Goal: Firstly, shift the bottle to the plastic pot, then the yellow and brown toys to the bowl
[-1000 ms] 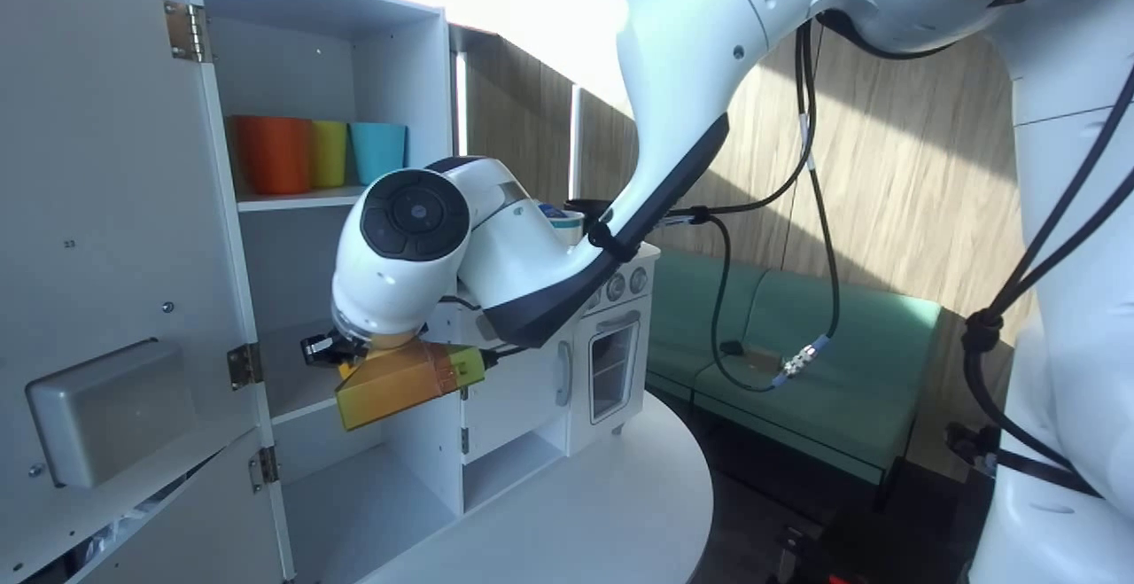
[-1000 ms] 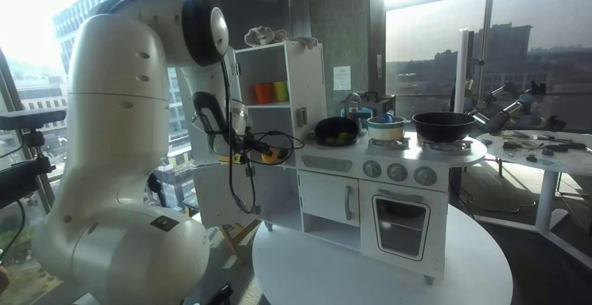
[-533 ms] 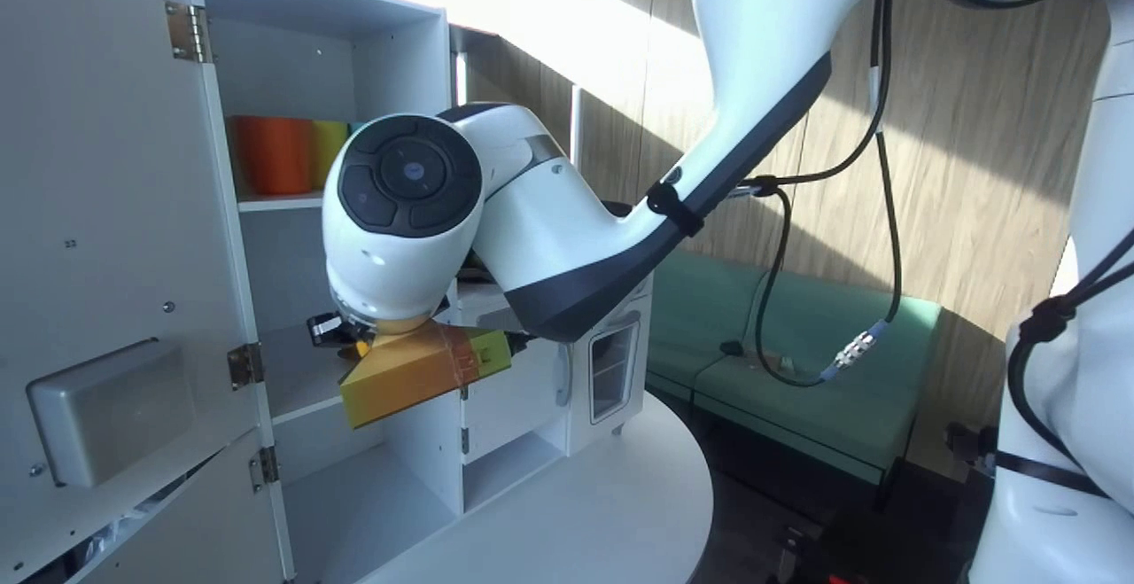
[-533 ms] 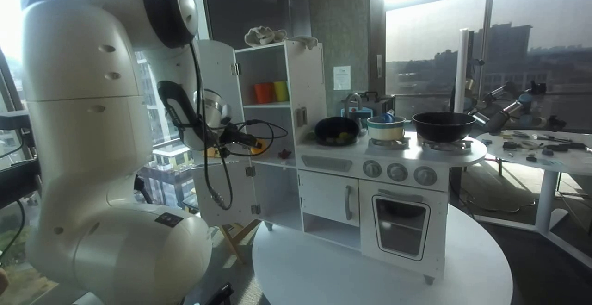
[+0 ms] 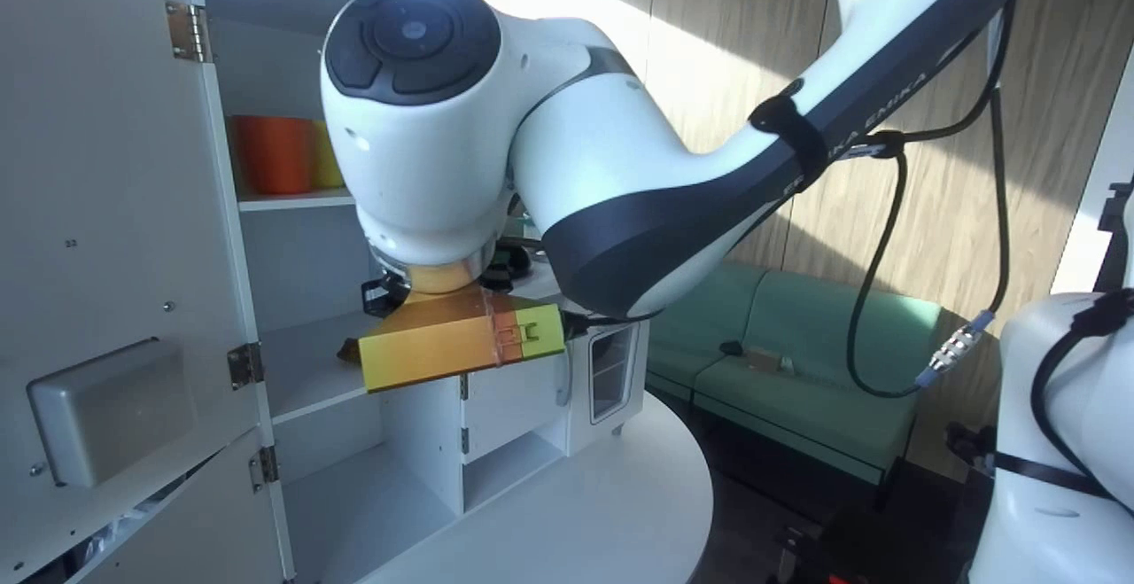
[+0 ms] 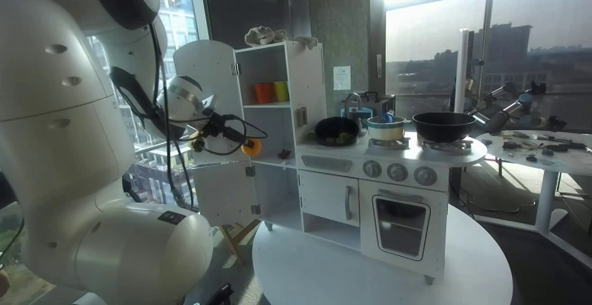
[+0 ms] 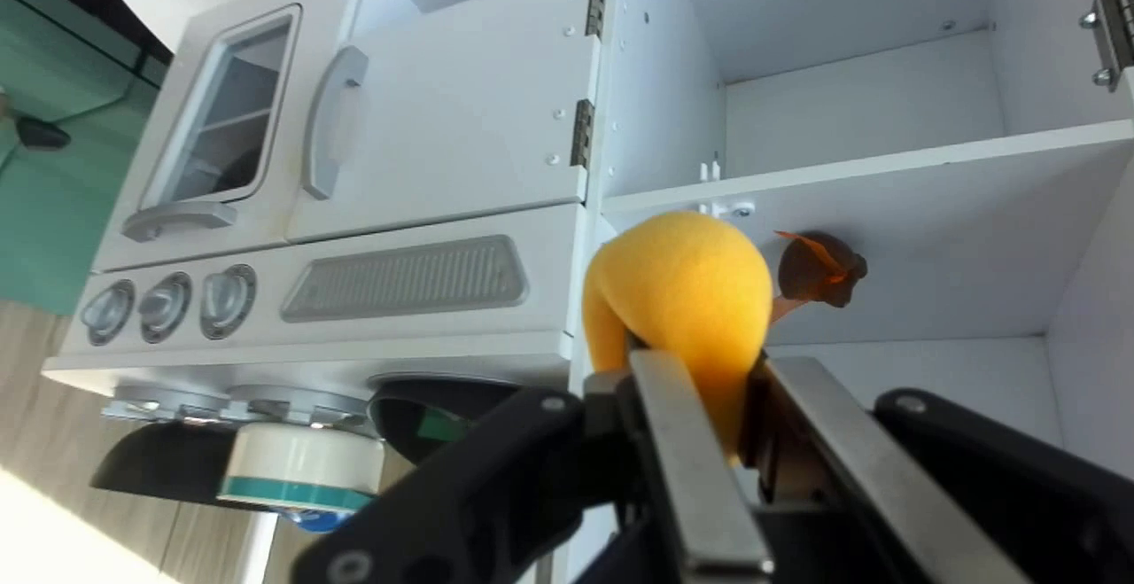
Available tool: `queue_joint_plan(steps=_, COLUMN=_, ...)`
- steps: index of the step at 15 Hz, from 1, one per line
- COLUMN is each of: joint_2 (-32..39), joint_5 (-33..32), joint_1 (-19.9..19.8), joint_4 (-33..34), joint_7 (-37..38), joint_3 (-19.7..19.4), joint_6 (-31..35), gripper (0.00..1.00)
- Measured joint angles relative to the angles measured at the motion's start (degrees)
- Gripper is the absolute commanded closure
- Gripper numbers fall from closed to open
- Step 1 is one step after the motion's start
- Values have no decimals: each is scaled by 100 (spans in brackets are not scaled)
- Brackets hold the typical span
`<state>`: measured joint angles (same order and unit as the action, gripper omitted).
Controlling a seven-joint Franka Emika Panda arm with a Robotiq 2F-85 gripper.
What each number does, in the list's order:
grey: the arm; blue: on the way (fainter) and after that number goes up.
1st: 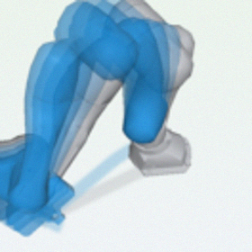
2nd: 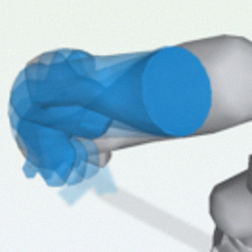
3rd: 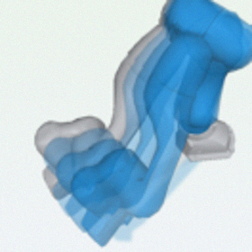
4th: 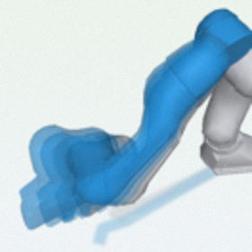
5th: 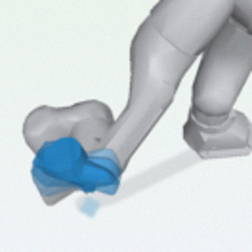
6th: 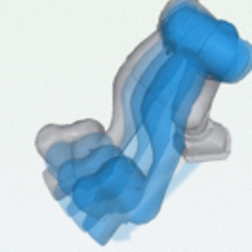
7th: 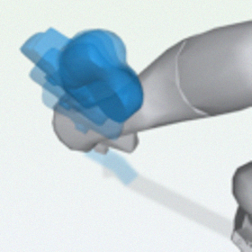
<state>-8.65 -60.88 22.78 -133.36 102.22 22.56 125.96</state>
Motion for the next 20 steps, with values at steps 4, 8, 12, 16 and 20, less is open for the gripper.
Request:
queue_joint_plan(steps=4, joint_2=-976, joint_5=943, joint_1=70, joint_4=-270, joint_7=-185, joint_3=19, joint_6=-604, gripper=84)
queue_joint_plan(steps=8, joint_2=-1914, joint_5=1068, joint_1=-114, joint_4=-483, joint_7=-398, joint_3=-244, joint_6=-757, gripper=84)
queue_joint_plan(steps=12, joint_2=-2595, joint_5=980, joint_1=-474, joint_4=-555, joint_7=-1024, joint_3=-734, joint_6=-665, gripper=84)
queue_joint_plan(steps=16, joint_2=-2880, joint_5=636, joint_1=-1002, joint_4=-470, joint_7=-2248, joint_3=-1550, joint_6=242, gripper=84)
queue_joint_plan(steps=20, joint_2=-2536, joint_5=614, joint_1=-1538, joint_4=-284, joint_7=-3524, joint_3=-2351, joint_6=1789, gripper=84)
